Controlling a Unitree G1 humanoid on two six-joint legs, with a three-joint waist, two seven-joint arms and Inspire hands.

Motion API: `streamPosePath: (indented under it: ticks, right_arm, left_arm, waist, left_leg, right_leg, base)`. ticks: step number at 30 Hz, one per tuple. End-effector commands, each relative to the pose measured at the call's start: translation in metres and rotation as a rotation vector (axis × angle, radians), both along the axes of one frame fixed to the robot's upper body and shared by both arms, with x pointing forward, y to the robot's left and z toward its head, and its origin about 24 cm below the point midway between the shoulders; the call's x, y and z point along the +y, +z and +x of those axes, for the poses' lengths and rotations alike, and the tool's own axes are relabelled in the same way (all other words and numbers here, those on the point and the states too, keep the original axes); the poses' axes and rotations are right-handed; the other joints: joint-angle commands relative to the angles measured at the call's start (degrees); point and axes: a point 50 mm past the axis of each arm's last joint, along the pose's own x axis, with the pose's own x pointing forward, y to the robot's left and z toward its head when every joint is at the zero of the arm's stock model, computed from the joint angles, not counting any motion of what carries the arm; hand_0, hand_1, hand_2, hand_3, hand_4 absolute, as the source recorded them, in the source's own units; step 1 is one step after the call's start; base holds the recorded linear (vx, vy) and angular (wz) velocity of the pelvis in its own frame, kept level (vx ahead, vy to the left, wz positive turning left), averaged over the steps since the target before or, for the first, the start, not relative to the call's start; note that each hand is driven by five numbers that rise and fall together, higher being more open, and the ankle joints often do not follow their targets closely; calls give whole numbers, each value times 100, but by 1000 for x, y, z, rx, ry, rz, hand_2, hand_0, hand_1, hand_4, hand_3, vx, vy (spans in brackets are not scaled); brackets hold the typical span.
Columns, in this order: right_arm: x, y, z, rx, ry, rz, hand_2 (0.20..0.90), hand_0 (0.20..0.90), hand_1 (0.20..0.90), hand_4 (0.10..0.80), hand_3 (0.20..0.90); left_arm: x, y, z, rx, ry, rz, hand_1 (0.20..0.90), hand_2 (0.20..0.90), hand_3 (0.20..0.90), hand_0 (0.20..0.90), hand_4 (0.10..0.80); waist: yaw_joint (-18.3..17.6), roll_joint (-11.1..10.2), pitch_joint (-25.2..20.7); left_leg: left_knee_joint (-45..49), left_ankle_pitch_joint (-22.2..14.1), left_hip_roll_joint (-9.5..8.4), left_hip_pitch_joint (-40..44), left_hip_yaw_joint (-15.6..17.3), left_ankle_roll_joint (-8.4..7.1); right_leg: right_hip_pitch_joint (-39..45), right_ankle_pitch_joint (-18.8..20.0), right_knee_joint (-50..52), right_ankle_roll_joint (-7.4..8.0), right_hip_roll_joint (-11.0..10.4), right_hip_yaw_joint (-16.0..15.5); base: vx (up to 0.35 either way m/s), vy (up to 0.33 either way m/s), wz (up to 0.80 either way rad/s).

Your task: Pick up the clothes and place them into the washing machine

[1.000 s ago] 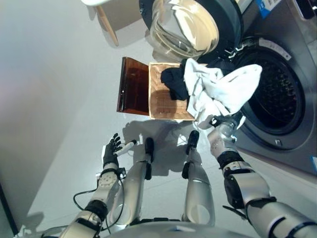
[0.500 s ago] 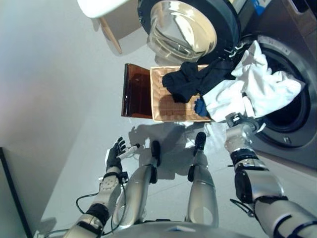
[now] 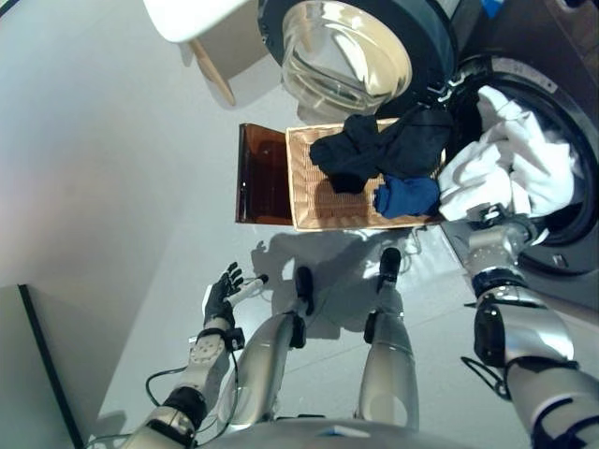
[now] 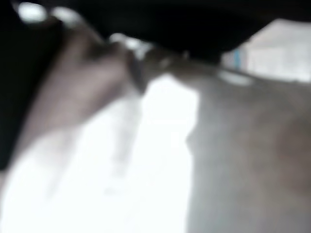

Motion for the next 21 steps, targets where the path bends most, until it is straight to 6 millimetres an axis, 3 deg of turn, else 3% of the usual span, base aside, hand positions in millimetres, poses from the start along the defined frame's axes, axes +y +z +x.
streamPosePath:
  ticks: [1,11,21]
  right_arm:
    - [-49,99,-4,-243,-106,-180,200,200,200,300,200]
    - [-77,164,-20,-407,-193,-188,200,200,200,300,200]
    - [-94,226,-42,-428,-239,-308,200,200,200,300,200]
  left_arm:
    - [-7,3,-4,-45,-9,-46,900,900,900,900,800]
    - [-9,4,-4,-53,-37,-67,900,900,900,900,800]
    - [-7,12,-1,-105,-33,-104,900,900,900,900,800]
  waist:
    - [4,436,-5]
    - [65,618,-14]
    - [213,767,-73]
  left_leg:
    - [-967,472,129,311,-190,-681]
    - [-918,475,120,95,-104,-707]
    - [-860,496,78,-225,-15,-703]
  right_leg:
    - [193,-979,966,69,160,-86]
    - [-156,-1043,1086,44,176,49]
    - [-632,-1073,1292,42,155,179]
  base:
    - [0,0,0]
    - [1,-8,-1]
    - [1,1,0]
